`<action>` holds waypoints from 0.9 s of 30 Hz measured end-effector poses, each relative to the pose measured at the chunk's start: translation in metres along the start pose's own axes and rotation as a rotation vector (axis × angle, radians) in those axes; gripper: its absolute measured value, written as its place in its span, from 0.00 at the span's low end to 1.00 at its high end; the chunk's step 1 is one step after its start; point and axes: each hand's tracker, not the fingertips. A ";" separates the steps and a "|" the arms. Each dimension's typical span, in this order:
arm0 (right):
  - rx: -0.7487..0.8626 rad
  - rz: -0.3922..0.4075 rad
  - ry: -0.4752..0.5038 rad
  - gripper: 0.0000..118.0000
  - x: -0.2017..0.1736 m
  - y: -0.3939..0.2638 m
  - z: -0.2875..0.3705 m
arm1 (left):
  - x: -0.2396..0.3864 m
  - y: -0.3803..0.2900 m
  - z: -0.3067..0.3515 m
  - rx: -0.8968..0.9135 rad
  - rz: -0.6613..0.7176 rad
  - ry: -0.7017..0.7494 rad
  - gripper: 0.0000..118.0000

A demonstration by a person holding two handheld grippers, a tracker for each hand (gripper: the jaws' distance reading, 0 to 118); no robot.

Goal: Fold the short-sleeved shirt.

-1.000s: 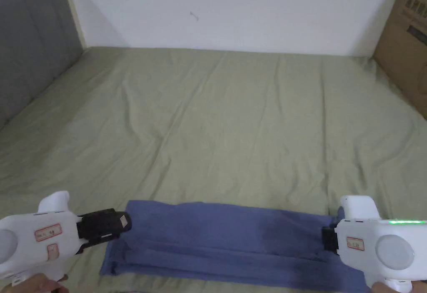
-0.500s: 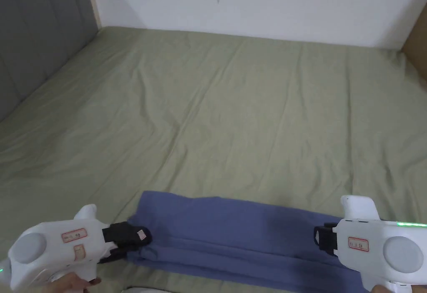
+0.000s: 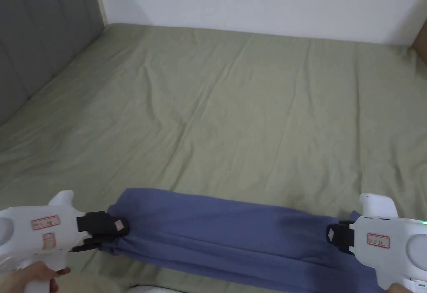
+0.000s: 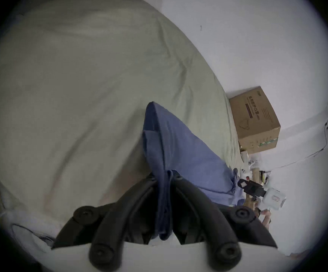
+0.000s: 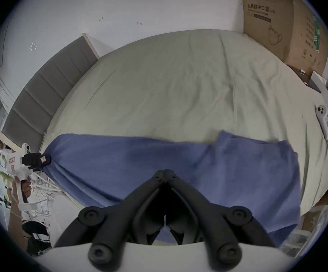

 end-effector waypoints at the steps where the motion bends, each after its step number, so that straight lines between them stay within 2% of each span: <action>1: 0.004 -0.007 -0.001 0.00 0.002 -0.001 0.001 | 0.000 0.000 0.008 0.013 0.009 0.018 0.06; 7: 0.009 -0.047 0.003 0.00 0.017 -0.006 0.003 | -0.003 0.001 0.039 0.064 0.023 0.118 0.06; 10: 0.009 -0.056 0.000 0.00 0.021 -0.008 0.004 | 0.035 -0.002 0.038 0.089 -0.106 0.178 0.06; 16: 0.030 -0.085 0.004 0.00 0.032 -0.010 0.013 | 0.165 -0.029 0.013 0.109 -0.573 0.219 0.06; 20: 0.050 -0.108 -0.014 0.00 0.043 -0.012 0.019 | 0.240 -0.074 -0.032 0.061 -0.865 0.150 0.06; 22: 0.055 -0.127 -0.021 0.00 0.051 -0.014 0.022 | 0.259 -0.102 -0.065 0.014 -1.007 0.126 0.06; 24: 0.055 -0.154 -0.017 0.00 0.060 -0.018 0.024 | 0.270 -0.134 -0.103 -0.036 -1.124 0.147 0.06; 26: 0.054 -0.175 -0.018 0.00 0.068 -0.021 0.027 | 0.269 -0.159 -0.135 -0.112 -1.157 0.136 0.07; 27: 0.056 -0.179 -0.021 0.00 0.072 -0.023 0.028 | 0.264 -0.167 -0.146 -0.168 -1.161 0.097 0.12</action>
